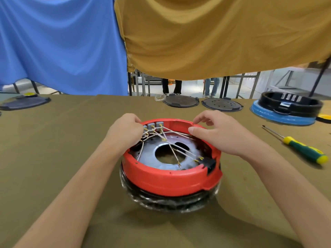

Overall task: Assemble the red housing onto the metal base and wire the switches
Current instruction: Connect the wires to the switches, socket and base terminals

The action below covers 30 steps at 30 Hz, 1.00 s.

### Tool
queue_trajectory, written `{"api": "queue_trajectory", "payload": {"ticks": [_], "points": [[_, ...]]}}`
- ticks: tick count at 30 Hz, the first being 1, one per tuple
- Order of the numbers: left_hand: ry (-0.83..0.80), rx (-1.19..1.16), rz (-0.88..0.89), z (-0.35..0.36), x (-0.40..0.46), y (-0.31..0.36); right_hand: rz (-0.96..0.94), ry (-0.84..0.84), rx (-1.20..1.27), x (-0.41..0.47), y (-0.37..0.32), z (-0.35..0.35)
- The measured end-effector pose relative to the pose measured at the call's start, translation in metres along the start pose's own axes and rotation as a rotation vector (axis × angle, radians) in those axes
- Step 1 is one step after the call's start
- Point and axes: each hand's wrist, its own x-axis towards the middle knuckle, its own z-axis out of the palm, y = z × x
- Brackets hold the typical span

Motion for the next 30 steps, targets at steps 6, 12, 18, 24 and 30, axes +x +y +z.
{"api": "queue_trajectory", "payload": {"ticks": [6, 12, 18, 24, 30], "points": [[0.038, 0.21, -0.051, -0.003, 0.009, -0.01, -0.069, -0.129, -0.041, -0.005, -0.004, -0.007], [0.02, 0.287, -0.031, 0.001, 0.012, -0.013, -0.149, -0.107, -0.085, -0.007, -0.008, -0.006], [0.033, 0.304, -0.019, 0.003, 0.01, -0.011, -0.147, -0.145, -0.07, -0.007, -0.011, -0.007], [0.033, 0.304, -0.015, 0.003, 0.008, -0.01, -0.078, -0.223, -0.071, -0.006, -0.013, -0.01], [0.01, 0.294, -0.02, 0.004, 0.006, -0.008, -0.065, -0.251, -0.038, -0.005, -0.012, -0.014]]}}
